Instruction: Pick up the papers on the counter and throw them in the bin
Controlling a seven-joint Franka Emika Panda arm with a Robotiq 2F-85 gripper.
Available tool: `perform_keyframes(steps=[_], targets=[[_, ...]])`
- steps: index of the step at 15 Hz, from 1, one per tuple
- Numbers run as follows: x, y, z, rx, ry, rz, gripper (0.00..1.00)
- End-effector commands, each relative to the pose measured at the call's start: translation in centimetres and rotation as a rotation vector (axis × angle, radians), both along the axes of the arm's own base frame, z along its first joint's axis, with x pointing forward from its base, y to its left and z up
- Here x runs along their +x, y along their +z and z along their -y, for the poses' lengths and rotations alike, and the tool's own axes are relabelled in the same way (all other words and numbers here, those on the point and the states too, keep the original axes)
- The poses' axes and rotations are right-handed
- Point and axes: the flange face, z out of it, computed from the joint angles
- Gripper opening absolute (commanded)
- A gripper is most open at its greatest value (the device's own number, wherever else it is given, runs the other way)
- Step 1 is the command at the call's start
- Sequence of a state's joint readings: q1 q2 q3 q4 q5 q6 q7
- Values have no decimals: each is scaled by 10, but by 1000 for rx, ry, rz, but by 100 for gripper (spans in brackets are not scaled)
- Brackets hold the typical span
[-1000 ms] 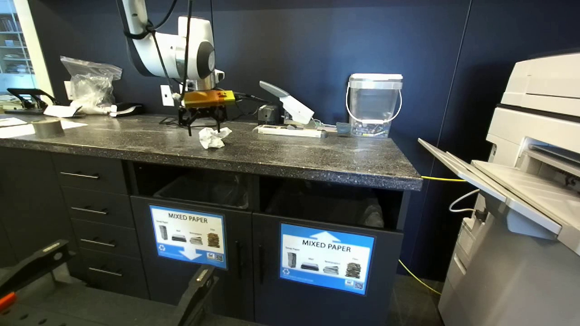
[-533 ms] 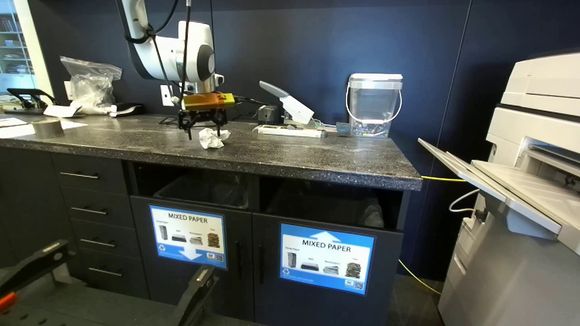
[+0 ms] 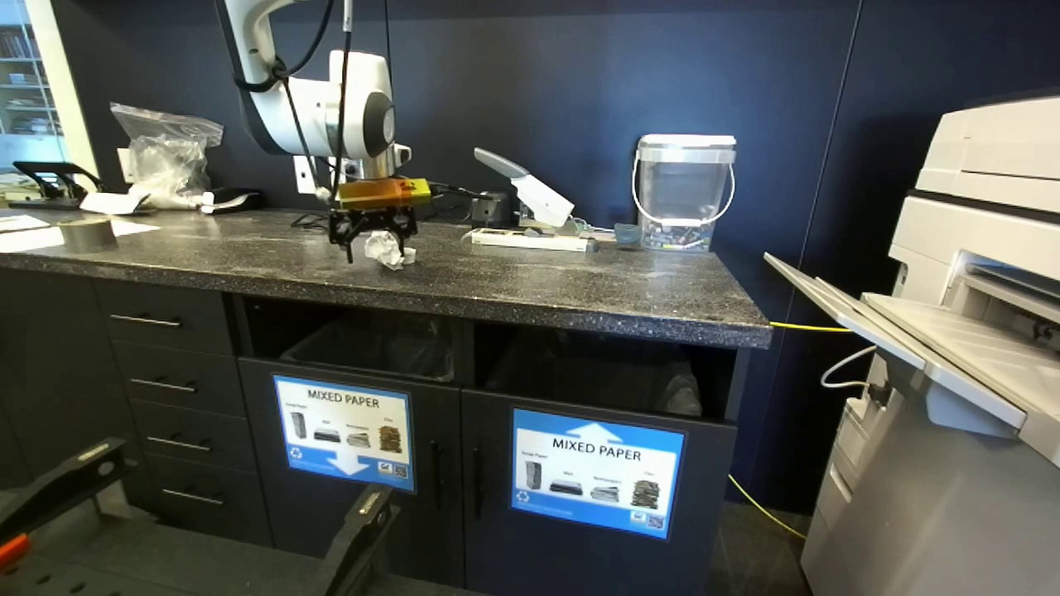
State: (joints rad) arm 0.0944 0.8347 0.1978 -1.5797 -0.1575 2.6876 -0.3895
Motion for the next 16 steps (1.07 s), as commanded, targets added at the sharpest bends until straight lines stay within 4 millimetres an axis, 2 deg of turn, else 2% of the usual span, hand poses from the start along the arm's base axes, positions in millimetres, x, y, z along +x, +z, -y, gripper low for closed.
perform_keyframes(steps=[1,3,4,6,7,9,10,11,12,13,14,16], targets=[[9,-5,-8,-24,-2,5,100],[13,1,0,-17,-5,4,100],[11,-5,-7,-27,-2,4,100],[15,2,1,-22,-7,7,74],[13,-3,-5,-31,-6,10,68],[17,2,3,-29,-8,12,51],[15,-4,-4,-39,-5,16,44],[15,-3,-5,-41,-4,18,35],[18,3,3,-37,-7,17,29],[16,-2,-2,-44,-5,19,20],[15,-3,-3,-49,-3,20,14],[17,-1,4,-55,-7,17,11]])
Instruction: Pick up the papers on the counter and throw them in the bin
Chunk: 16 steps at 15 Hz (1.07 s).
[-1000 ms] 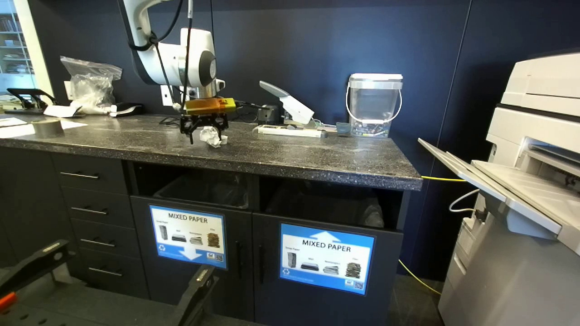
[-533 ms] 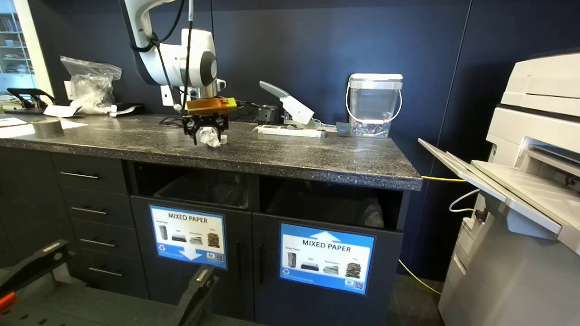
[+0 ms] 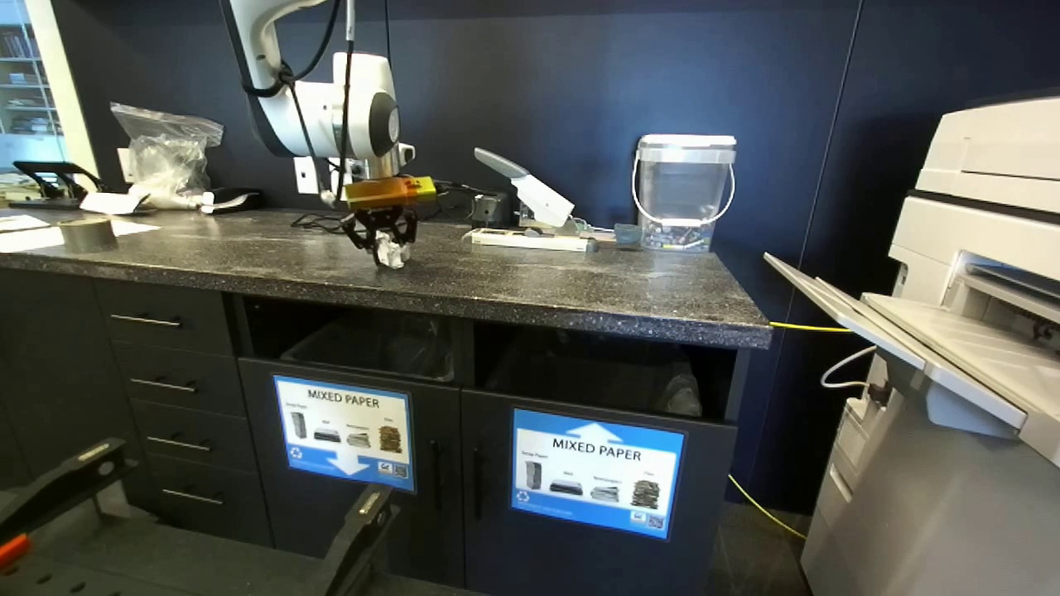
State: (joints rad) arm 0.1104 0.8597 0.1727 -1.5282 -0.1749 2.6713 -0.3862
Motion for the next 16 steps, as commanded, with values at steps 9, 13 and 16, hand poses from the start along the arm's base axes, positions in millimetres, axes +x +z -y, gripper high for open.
perform_keyframes(steps=[9,13,16], targets=[[-8,-12,57,-174,1,-80,11],[-26,-16,98,-230,1,-138,10],[-44,-18,140,-236,-53,-172,10]])
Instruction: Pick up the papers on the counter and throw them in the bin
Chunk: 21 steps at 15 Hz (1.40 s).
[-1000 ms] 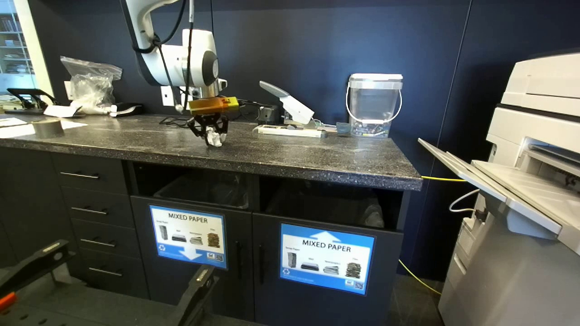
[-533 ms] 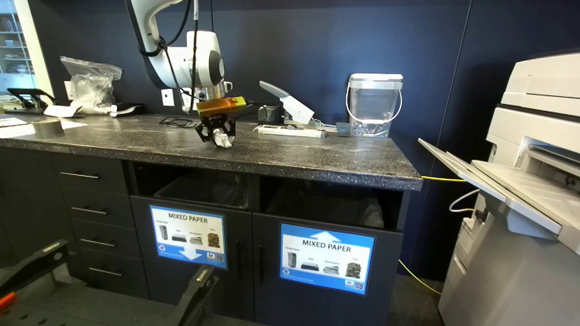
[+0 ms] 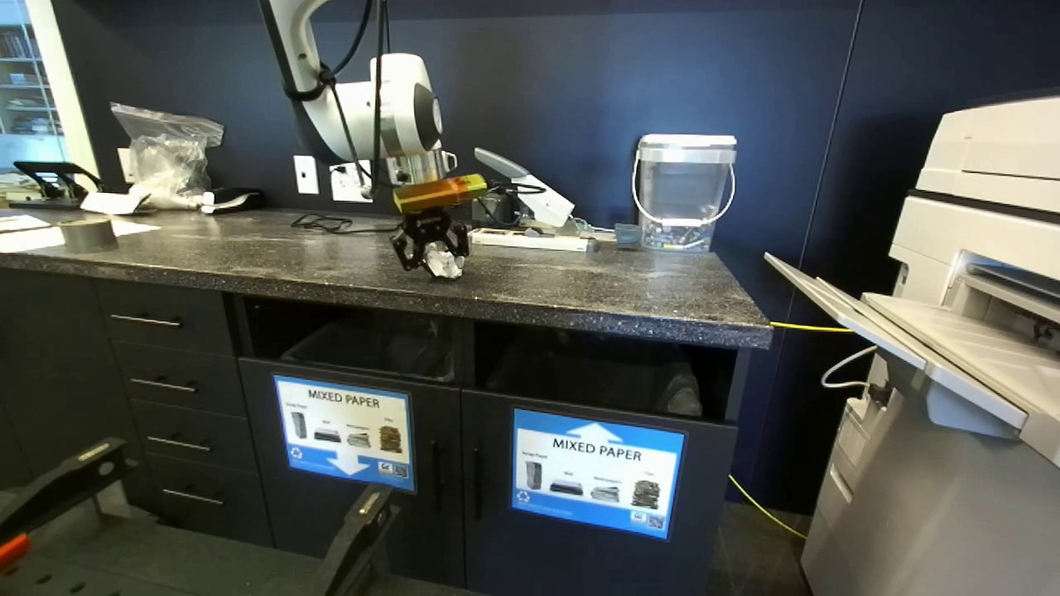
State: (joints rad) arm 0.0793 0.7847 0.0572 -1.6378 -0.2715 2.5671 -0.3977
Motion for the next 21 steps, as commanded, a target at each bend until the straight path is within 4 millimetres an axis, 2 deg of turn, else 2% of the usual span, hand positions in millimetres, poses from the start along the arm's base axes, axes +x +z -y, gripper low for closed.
perform_keyframes(steps=[1,2,4,6,7,9,11,12,16,21], targets=[[-34,-10,57,-48,-48,-73,11],[-41,-8,82,-41,-81,-80,9],[-55,-16,112,-44,-142,-92,9],[-68,-18,154,-26,-203,-106,10],[-74,-24,160,-30,-225,-108,11],[-82,-26,187,-4,-269,-104,11],[-89,-34,196,9,-312,-97,10],[-91,-34,209,24,-334,-94,9],[-102,-38,225,46,-393,-71,10],[-123,-48,231,86,-447,-42,10]])
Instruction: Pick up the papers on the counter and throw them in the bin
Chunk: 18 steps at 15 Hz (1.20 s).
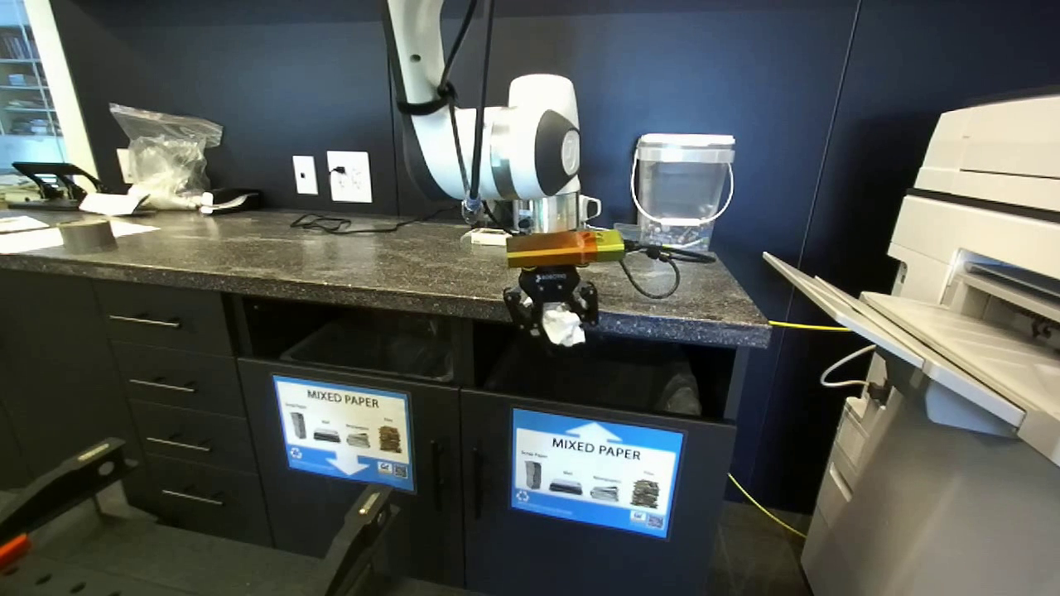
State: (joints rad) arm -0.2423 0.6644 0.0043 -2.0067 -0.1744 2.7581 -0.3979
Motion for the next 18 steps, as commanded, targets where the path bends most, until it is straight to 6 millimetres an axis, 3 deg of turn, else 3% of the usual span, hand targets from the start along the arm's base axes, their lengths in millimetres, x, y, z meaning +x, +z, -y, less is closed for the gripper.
perform_keyframes(steps=[1,5,9,11,15,18], targets=[[-24,-3,8,35,-44,23,10],[-51,-14,10,40,-73,45,11],[-60,-27,7,60,-106,149,10],[-61,-31,10,87,-124,191,10],[-64,-58,-5,132,-125,218,10],[-56,-70,-8,165,-136,260,10]])
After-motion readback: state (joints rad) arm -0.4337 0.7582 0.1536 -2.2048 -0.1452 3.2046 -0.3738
